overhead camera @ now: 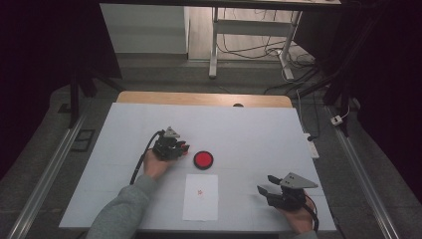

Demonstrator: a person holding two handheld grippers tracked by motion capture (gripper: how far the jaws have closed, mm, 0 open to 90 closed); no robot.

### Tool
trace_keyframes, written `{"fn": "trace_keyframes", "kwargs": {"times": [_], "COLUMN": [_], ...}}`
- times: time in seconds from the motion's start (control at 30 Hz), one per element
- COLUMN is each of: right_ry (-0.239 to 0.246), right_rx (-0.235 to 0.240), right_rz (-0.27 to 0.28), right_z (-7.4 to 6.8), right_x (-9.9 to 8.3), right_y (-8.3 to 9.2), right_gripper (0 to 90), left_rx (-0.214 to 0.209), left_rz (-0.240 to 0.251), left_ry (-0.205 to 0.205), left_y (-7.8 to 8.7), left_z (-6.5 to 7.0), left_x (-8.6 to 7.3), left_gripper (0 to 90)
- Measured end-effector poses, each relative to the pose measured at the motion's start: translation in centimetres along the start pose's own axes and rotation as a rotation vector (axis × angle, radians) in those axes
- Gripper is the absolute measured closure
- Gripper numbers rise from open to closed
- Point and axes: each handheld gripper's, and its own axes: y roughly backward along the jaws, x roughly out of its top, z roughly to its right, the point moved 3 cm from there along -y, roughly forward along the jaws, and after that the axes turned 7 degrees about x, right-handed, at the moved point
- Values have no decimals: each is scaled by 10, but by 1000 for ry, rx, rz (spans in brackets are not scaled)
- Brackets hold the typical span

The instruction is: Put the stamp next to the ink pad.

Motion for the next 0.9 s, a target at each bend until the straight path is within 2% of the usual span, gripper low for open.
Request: {"fn": "trace_keyframes", "kwargs": {"times": [0.2,0.27,0.37,0.47,0.53,0.6,0.9], "right_ry": [1,1,1,1,0,0,0], "right_rx": [-5,-1,-2,-6,-6,0,-11], "right_rz": [-2,-1,-1,-2,-1,1,0], "right_z": [0,0,0,0,0,0,0], "right_x": [0,0,0,0,0,0,0], "right_y": [-1,0,-1,-1,0,0,0], "right_gripper": [404,404,403,402,402,402,400], "left_rx": [5,-2,13,22,22,12,-40], "left_rz": [3,2,8,30,47,51,53], "left_ry": [-9,-12,-13,33,56,67,21], "left_y": [1,1,1,5,9,14,51], "left_z": [2,2,3,1,0,0,9], "left_x": [-1,-1,0,2,4,5,4], "left_gripper": [702,672,517,379,341,327,320]}}
